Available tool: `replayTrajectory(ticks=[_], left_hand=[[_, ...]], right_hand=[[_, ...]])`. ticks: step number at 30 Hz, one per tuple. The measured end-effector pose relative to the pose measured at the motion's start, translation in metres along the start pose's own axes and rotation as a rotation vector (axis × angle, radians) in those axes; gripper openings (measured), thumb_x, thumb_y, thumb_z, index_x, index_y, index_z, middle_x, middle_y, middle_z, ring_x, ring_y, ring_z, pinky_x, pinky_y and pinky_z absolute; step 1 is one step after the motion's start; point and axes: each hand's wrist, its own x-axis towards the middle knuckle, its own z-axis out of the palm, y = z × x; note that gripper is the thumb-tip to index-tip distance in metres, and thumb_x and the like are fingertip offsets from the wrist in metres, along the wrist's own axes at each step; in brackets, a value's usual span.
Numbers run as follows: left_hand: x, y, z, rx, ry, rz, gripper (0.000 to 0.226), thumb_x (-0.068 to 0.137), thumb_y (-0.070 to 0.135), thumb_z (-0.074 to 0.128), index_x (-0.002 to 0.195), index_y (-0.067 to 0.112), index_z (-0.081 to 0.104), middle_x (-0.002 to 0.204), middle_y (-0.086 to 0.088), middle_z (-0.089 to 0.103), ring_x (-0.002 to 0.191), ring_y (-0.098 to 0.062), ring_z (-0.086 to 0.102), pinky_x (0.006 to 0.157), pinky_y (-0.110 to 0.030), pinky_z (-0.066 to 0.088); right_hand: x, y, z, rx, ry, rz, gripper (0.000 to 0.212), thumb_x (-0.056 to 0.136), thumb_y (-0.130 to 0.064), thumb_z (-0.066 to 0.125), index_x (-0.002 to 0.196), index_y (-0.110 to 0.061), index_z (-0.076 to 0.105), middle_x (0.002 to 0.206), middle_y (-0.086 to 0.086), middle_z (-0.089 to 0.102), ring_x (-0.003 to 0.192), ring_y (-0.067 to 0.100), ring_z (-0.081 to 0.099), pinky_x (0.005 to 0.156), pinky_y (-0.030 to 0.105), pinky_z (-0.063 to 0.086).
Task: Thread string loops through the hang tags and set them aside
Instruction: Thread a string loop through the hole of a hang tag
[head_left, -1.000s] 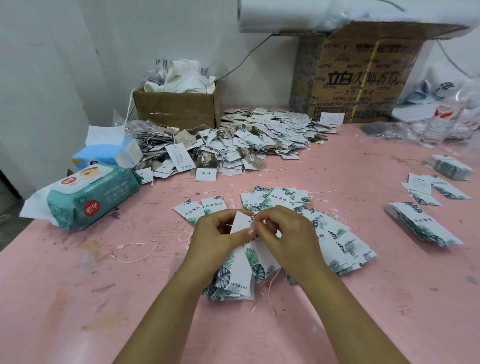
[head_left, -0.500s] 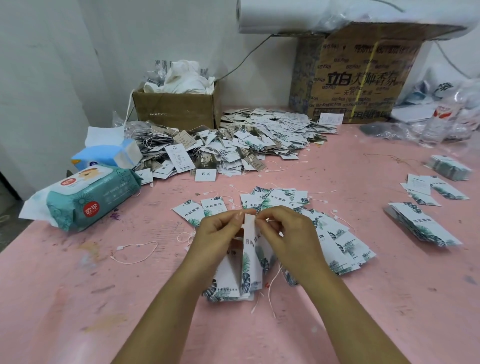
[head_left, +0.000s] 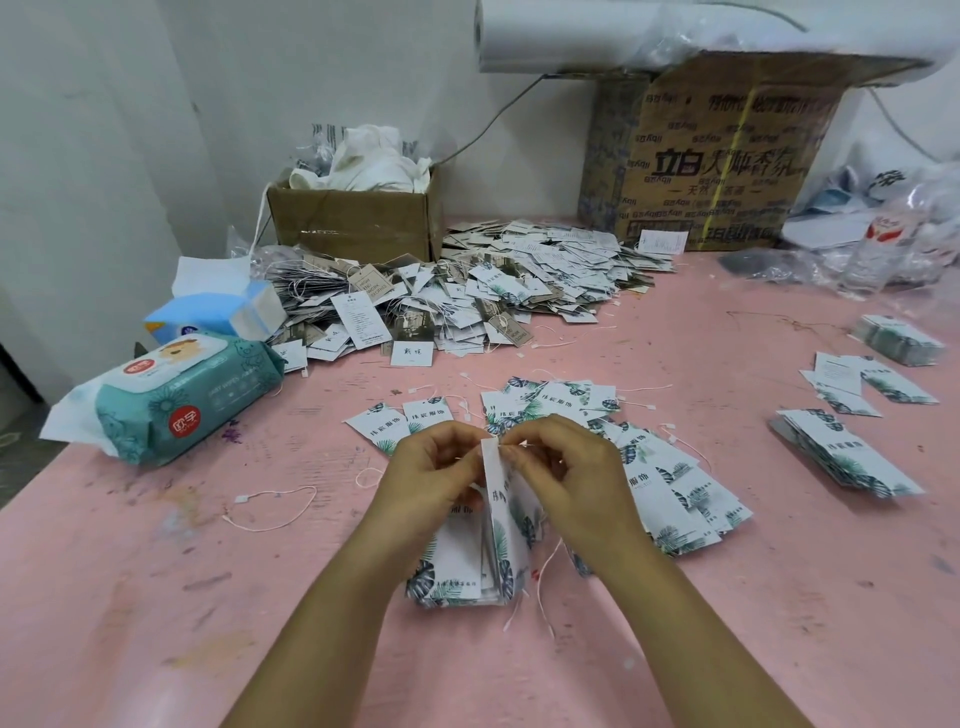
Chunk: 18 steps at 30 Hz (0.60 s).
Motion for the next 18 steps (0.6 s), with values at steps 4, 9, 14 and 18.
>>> replayTrajectory(ticks=[4,9,14,18], left_hand=[[-0.002,0.003,0.003,0.071,-0.013,0.004,0.014,0.091,0.006,0.054,0.081,0.012,0.062,0.062,-0.001,0.063,0.052,-0.012,0.056,0.046,-0.019,0.044],[-0.002,0.002,0.004,0.120,0.017,0.007,0.015,0.095,0.005,0.047,0.084,0.008,0.055,0.067,-0.009,0.058,0.048,-0.012,0.052,0.043,-0.020,0.040],[-0.002,0.005,0.005,0.007,0.072,0.002,0.017,0.096,0.003,0.043,0.082,0.008,0.051,0.068,-0.001,0.060,0.051,-0.007,0.054,0.042,-0.018,0.040],[0.001,0.011,0.001,-0.216,0.136,-0.025,0.017,0.095,0.005,0.042,0.082,0.010,0.051,0.087,-0.006,0.071,0.071,-0.017,0.054,0.057,-0.025,0.046]], right_hand=[[-0.002,-0.002,0.001,-0.015,-0.172,0.039,0.032,0.089,-0.026,0.046,0.118,-0.026,0.060,0.078,-0.023,0.057,0.074,-0.003,0.054,0.067,0.017,0.042],[-0.003,-0.002,-0.002,-0.045,-0.150,0.003,0.027,0.089,-0.023,0.041,0.104,-0.018,0.064,0.100,-0.004,0.063,0.092,0.012,0.058,0.079,0.039,0.048],[-0.003,-0.001,0.000,-0.011,-0.142,0.006,0.027,0.090,-0.022,0.042,0.107,-0.018,0.062,0.092,-0.020,0.061,0.083,-0.001,0.056,0.072,0.023,0.046],[0.000,0.001,-0.002,0.121,-0.067,0.105,0.035,0.093,-0.007,0.049,0.105,-0.040,0.053,0.068,-0.018,0.052,0.055,0.002,0.045,0.053,0.014,0.034]])
